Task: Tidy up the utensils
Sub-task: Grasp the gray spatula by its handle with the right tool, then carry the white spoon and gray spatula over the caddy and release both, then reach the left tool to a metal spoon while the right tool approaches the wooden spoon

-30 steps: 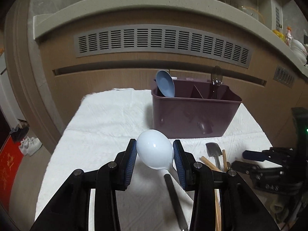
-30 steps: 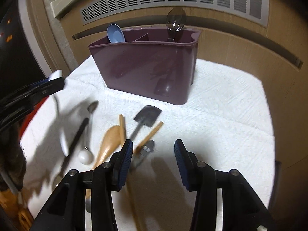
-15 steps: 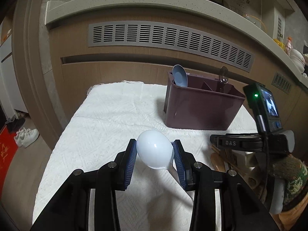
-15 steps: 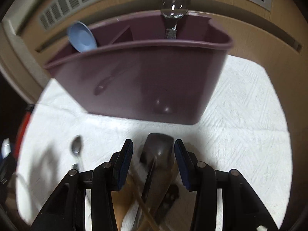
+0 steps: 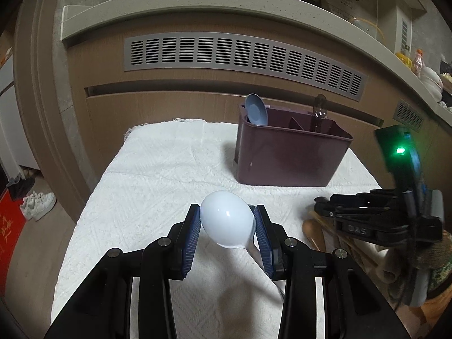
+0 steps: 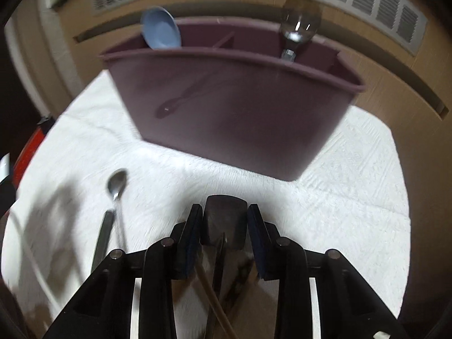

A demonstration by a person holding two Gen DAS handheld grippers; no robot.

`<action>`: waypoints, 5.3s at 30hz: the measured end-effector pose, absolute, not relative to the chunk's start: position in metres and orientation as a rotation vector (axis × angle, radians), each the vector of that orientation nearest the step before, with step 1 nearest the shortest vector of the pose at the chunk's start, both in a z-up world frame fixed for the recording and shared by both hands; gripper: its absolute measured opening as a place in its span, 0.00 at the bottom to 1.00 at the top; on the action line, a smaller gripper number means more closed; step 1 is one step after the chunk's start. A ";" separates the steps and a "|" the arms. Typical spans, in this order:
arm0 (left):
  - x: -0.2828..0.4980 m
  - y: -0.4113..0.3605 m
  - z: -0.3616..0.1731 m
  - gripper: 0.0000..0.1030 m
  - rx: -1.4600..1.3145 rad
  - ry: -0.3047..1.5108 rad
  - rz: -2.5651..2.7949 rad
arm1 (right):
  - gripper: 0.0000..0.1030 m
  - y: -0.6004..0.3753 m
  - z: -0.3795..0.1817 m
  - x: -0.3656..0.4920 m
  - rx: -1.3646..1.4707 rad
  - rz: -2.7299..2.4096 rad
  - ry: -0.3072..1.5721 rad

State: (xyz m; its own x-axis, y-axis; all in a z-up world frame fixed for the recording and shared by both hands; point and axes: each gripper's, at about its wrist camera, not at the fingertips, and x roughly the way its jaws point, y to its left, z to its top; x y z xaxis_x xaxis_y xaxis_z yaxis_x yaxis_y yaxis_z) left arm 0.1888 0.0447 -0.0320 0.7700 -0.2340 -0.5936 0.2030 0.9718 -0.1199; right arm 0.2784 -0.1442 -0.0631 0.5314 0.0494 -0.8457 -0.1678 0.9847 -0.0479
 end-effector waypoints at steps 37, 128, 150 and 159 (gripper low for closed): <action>0.161 0.039 -0.041 0.39 0.014 0.754 -0.190 | 0.36 -0.089 -0.062 0.175 -0.338 0.527 0.974; 0.356 -0.019 0.017 0.60 0.002 0.545 -0.329 | 0.13 -0.196 0.010 0.289 -0.042 0.289 0.636; 0.272 -0.008 -0.069 0.60 -0.077 0.983 -0.208 | 0.45 -0.155 -0.055 0.201 -0.134 0.288 0.821; 0.294 -0.039 -0.084 0.42 0.008 1.018 -0.109 | 0.50 -0.175 -0.055 0.179 -0.134 0.270 0.798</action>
State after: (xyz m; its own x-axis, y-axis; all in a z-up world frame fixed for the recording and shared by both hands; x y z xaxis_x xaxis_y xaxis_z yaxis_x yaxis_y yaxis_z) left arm 0.2943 -0.0389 -0.0845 0.5200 -0.0875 -0.8497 0.0945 0.9945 -0.0445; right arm 0.1790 -0.1750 -0.0549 0.6662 0.1883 -0.7216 -0.2892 0.9571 -0.0173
